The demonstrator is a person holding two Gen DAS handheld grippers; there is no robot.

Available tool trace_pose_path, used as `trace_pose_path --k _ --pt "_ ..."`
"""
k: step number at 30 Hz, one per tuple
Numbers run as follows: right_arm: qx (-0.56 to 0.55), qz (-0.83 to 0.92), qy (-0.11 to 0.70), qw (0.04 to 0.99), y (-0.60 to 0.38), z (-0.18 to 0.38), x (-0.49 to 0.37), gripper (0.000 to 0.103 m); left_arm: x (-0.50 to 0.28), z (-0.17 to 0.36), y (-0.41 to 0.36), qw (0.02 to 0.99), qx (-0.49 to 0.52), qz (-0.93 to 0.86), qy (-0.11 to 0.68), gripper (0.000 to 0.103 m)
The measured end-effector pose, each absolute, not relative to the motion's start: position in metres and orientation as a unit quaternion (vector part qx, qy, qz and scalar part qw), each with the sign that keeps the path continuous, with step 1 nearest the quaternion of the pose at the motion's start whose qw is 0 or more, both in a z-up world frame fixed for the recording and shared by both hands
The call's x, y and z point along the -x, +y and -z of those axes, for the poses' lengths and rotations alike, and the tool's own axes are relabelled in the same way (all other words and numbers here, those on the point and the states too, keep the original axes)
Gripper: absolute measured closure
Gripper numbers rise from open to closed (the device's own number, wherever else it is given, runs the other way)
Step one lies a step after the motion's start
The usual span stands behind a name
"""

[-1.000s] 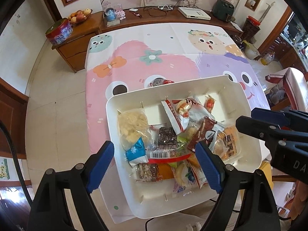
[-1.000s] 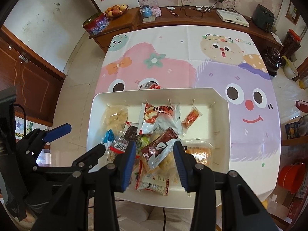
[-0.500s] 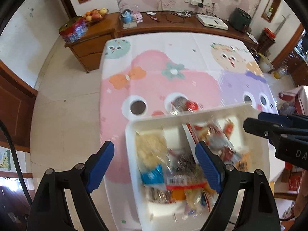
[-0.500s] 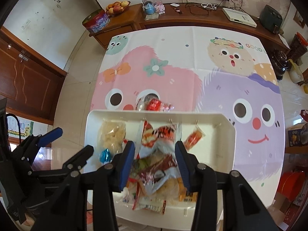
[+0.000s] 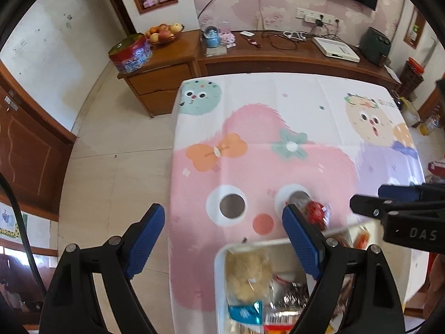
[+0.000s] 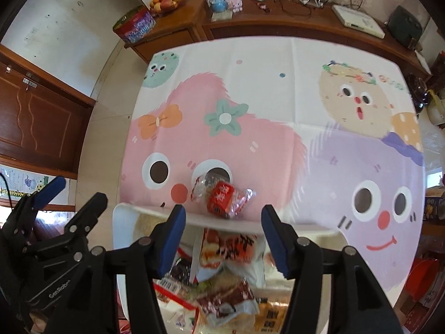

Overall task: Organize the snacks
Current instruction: 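Move the right gripper back to the last red-labelled snack bag, then grasp the red-labelled clear snack bag with the right gripper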

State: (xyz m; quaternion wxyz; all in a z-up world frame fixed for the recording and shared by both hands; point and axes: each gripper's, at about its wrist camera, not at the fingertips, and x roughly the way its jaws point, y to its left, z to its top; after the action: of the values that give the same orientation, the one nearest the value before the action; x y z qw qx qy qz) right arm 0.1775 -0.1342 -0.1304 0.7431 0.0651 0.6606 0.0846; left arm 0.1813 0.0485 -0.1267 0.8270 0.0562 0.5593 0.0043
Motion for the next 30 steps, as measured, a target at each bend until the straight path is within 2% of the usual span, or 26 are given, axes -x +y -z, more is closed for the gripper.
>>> trace_pose_path --k 15,22,30 --pt "-0.134 -0.058 0.754 0.641 -0.136 0.233 -0.218 0.036 -0.215 0.174 0.057 0.804 -0.042 -0.036 0.592 0.017" --pt "-0.04 -0.118 0.749 0.65 -0.1 0.229 -0.22 0.035 -0.216 0.183 0.059 0.798 -0.043 -0.039 0.6 0.017" --pt "0.045 -0.196 0.775 0.599 -0.075 0.255 -0.223 0.033 -0.214 0.188 0.068 0.792 -0.03 -0.05 0.608 0.017"
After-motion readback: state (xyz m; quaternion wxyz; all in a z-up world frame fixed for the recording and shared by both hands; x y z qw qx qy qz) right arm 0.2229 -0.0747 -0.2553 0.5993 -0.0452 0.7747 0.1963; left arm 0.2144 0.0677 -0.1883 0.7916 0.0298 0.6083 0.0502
